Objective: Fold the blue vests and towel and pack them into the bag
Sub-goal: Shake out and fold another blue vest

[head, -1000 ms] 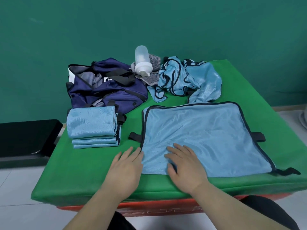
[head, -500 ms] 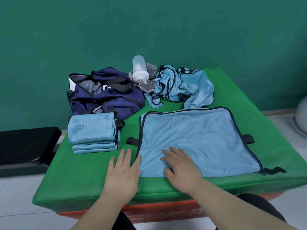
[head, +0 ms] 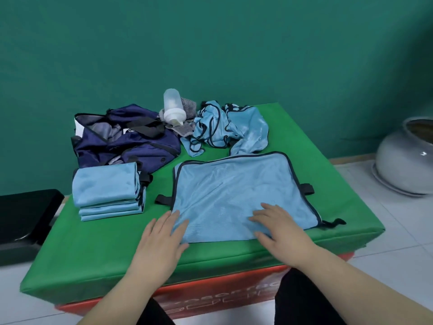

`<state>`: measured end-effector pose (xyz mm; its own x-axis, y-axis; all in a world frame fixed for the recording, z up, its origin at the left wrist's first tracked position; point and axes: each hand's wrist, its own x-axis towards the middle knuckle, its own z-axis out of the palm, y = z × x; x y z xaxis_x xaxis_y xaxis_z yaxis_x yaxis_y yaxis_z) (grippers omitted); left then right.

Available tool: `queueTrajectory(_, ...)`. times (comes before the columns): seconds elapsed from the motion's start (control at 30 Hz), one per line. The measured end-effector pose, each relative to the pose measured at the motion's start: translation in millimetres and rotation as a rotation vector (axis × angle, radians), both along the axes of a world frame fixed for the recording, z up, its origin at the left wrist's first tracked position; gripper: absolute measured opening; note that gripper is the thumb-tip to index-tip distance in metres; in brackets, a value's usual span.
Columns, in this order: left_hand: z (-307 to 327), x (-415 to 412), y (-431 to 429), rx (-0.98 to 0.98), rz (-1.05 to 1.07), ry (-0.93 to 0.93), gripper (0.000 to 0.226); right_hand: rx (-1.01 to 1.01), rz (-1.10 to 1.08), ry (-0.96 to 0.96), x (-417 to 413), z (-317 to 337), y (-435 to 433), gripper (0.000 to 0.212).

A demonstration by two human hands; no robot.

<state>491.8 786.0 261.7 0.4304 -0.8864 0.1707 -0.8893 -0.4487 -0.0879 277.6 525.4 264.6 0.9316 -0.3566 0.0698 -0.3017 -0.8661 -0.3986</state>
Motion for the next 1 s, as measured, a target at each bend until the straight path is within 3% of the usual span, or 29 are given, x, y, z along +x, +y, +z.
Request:
queueTrajectory(0.1, 0.8, 4.3, -0.9, 0.033, -0.078, -0.025, 0.044, -0.058, -0.102, -0.047, -42.6, -3.3, -30.6, 0.043)
queueTrajectory(0.2, 4.3, 9.0, -1.1, 0.165, -0.037, 0.074, 0.048, -0.117, -0.168, 0.008, -71.5, -5.3, -55.8, 0.042)
queueTrajectory(0.33, 13.4, 19.1, -7.0, 0.158, -0.042, 0.225, 0.041, -0.049, -0.177, 0.102, -78.7, -2.2, -74.6, 0.043)
queueTrajectory(0.47, 16.6, 30.9, -9.8, 0.166, -0.047, 0.259, 0.035, 0.021, -0.201, 0.059, -76.5, 0.7, -86.3, 0.038)
queueTrajectory(0.7, 13.5, 28.4, -11.0, 0.128, 0.017, 0.243, 0.029, 0.054, -0.296, 0.038, -73.9, 2.0, -91.6, 0.008)
queueTrajectory(1.0, 9.4, 24.5, 5.4, 0.096, 0.040, 0.237, 0.031, 0.093, -0.276, 0.139, -84.5, 14.2, -89.7, 0.026)
